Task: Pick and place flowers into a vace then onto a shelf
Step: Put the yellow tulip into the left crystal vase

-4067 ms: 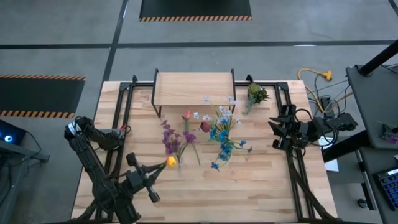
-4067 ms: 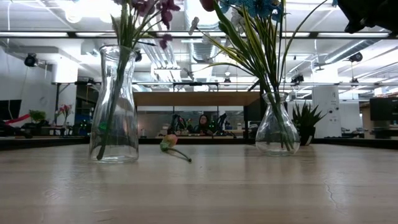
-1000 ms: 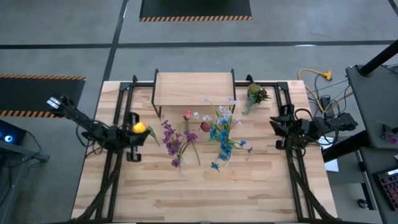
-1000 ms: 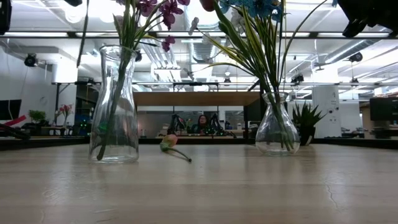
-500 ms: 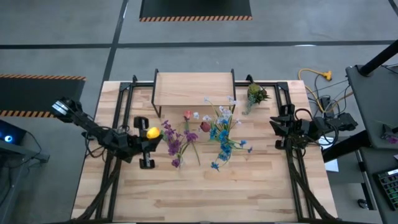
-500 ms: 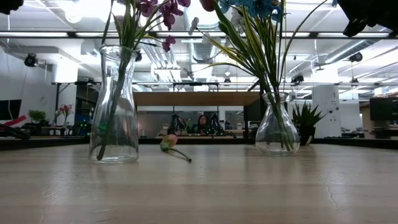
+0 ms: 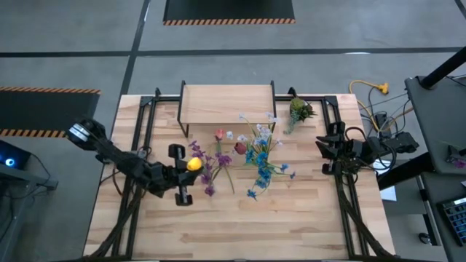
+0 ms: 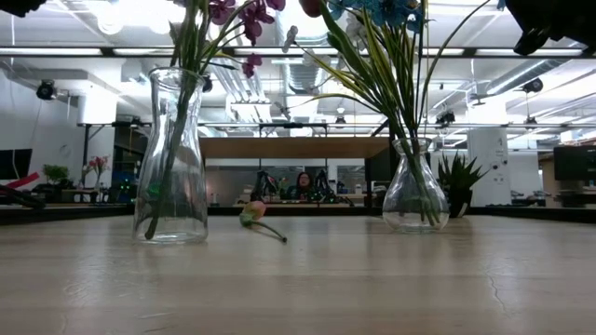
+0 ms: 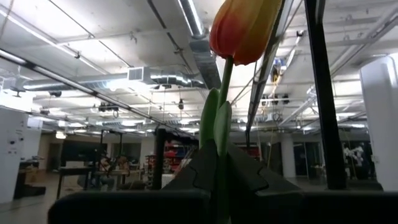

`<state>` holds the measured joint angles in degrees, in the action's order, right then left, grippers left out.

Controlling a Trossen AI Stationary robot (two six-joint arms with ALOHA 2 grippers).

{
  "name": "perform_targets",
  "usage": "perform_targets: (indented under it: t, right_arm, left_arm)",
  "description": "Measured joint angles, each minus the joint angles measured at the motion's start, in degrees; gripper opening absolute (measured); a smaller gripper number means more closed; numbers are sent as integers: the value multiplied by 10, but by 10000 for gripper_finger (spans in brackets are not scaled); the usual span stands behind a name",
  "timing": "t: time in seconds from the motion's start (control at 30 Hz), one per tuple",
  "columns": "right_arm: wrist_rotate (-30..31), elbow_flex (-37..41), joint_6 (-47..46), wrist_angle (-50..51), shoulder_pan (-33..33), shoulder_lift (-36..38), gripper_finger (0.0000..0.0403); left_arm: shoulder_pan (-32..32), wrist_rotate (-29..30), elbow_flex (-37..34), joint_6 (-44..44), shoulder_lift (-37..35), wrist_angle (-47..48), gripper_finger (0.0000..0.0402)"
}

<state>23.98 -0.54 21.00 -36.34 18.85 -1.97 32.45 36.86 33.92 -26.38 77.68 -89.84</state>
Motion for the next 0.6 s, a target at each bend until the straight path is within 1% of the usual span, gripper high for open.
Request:
perform_targets:
  t: [0.33, 0.6]
  right_arm:
    - [0, 0, -7, 0, 0, 0, 63]
    - [0, 0, -13, 1, 0, 0, 63]
  left_arm:
    - [0, 2, -7, 10, 30, 0, 0]
    - [0, 2, -45, 10, 55, 3, 0]
